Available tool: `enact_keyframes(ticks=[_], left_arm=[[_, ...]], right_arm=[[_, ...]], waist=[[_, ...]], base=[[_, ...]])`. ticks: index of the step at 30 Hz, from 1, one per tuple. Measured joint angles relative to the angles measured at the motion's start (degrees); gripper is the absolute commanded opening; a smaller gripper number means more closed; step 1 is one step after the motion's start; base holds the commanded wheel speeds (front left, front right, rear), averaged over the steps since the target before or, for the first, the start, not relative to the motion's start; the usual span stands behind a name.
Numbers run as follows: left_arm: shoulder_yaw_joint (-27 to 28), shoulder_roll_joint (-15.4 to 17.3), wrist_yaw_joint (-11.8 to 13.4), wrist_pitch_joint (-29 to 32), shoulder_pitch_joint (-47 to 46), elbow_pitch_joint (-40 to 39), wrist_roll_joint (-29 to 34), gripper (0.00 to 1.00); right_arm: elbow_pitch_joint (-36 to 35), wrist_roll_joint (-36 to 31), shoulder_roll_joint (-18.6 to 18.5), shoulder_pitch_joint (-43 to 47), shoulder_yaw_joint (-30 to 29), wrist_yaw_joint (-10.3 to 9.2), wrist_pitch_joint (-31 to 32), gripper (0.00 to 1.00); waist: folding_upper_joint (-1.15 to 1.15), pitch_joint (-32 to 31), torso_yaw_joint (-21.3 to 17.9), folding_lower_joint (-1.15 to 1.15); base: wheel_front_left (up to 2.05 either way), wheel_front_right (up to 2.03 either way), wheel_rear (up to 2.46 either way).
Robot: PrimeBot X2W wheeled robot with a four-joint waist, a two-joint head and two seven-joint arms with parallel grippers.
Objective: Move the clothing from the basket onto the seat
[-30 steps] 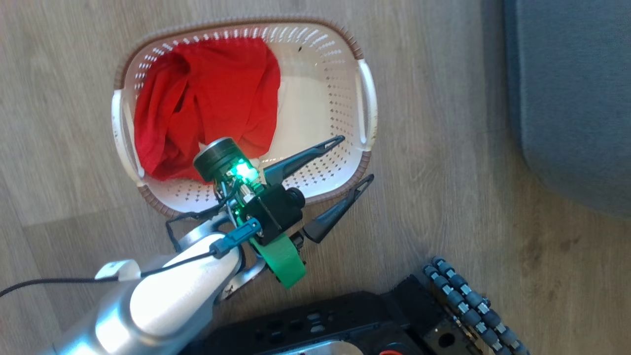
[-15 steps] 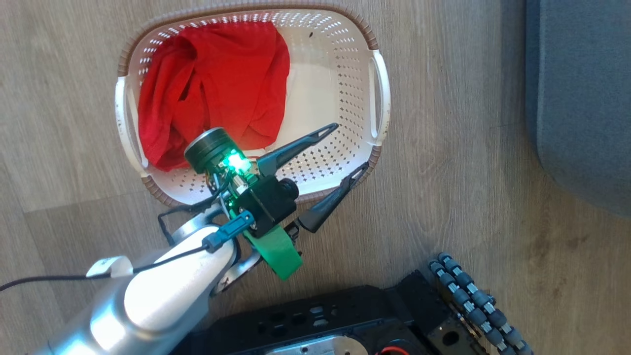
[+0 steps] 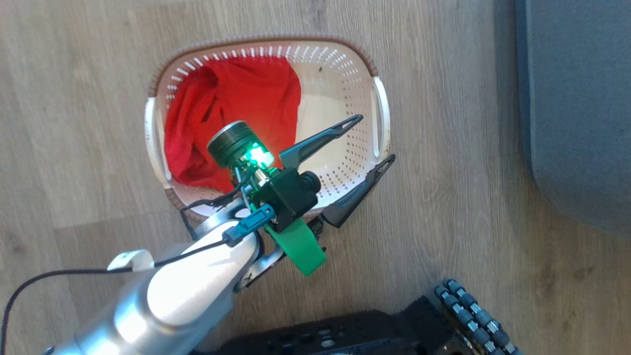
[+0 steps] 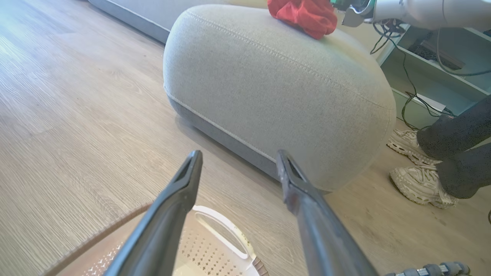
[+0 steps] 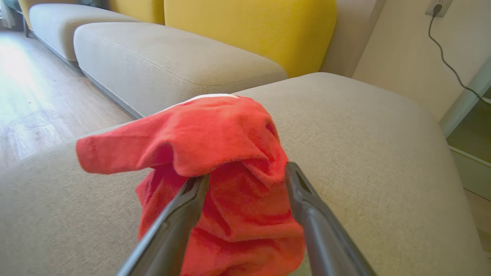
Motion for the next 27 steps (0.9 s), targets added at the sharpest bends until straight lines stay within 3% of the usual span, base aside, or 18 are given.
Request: enact_keyframes(ticks=[14, 20, 27], left_arm=[[4.27, -4.86, 0.0, 0.0, 4.92, 4.11, -1.12, 1.0], [10.15, -6.91, 0.0, 0.0, 9.86, 6.87, -1.11, 1.0], [18.45, -8.13, 0.0, 0.01, 15.13, 9.56, -0.08, 1.0]], right_arm=[[-7.54, 14.25, 0.18, 13.17, 17.96, 0.0, 0.0, 1.0], [-15.35, 17.08, 5.37, 19.63, 23.5, 0.0, 0.0, 1.0], [-22.54, 15.48, 10.34, 28.76, 28.21, 0.0, 0.0, 1.0]], waist=[[0.0, -11.97, 2.13, 0.0], [0.0, -19.14, 3.19, -0.01], [0.0, -26.06, 4.4, -0.01]], base=[[0.0, 0.0, 0.0], [0.0, 0.0, 0.0], [0.0, 0.0, 0.0]])
